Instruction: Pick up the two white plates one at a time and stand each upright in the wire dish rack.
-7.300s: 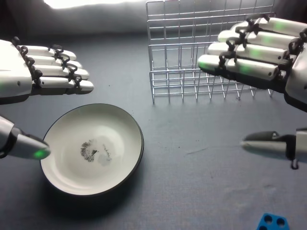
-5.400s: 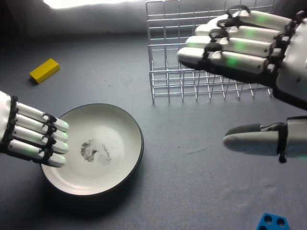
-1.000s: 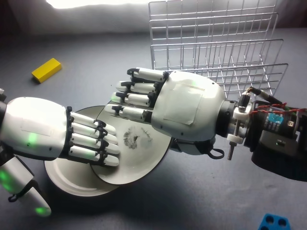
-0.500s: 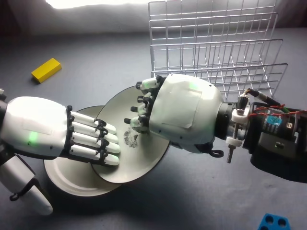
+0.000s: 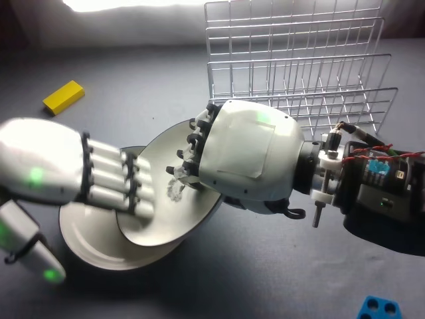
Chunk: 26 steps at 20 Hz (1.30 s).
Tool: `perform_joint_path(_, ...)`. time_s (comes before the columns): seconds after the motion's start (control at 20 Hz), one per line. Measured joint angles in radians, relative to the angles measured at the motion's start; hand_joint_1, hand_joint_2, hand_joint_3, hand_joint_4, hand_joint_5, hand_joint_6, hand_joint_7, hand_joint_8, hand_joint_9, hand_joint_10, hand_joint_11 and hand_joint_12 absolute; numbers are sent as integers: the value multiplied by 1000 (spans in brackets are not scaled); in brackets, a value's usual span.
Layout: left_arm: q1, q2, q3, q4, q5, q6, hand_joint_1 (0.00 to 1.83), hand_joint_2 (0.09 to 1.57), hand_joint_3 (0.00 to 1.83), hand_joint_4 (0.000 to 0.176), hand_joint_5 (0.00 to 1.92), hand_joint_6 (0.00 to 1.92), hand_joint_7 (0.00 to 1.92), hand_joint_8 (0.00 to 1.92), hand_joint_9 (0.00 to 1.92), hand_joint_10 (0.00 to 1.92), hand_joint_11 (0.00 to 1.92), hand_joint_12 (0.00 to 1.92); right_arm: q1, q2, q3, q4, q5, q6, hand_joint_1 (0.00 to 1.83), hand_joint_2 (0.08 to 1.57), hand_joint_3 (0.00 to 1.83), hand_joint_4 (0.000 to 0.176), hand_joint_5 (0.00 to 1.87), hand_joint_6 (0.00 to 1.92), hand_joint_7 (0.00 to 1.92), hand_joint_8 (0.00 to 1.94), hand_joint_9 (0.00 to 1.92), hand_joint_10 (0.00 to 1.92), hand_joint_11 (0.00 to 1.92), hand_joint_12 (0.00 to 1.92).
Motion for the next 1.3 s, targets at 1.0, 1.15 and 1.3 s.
perform_joint_path(1.0, -122, 290, -105, 33, 30, -137, 0, 1057, 2, 0, 59, 4, 35, 4, 11, 3, 0, 0, 110, 124, -195, 43, -79, 69, 1399, 1036, 1, 0, 1044, 728, 1127, 719, 1172, 847, 1052, 843)
perform_joint_path(1.15, -122, 319, -98, 41, 32, -153, 0, 1051, 0, 0, 54, 3, 28, 1, 9, 4, 0, 0, 163, 157, -239, 72, -113, 109, 1400, 1033, 0, 0, 1051, 758, 1164, 632, 1160, 846, 1021, 822)
perform_joint_path(1.3, -122, 332, -70, 64, 19, -208, 0, 1050, 0, 0, 63, 6, 33, 3, 13, 5, 0, 0, 194, 176, -259, 73, -137, 151, 1402, 1021, 0, 0, 1078, 723, 1206, 549, 1185, 803, 1043, 800)
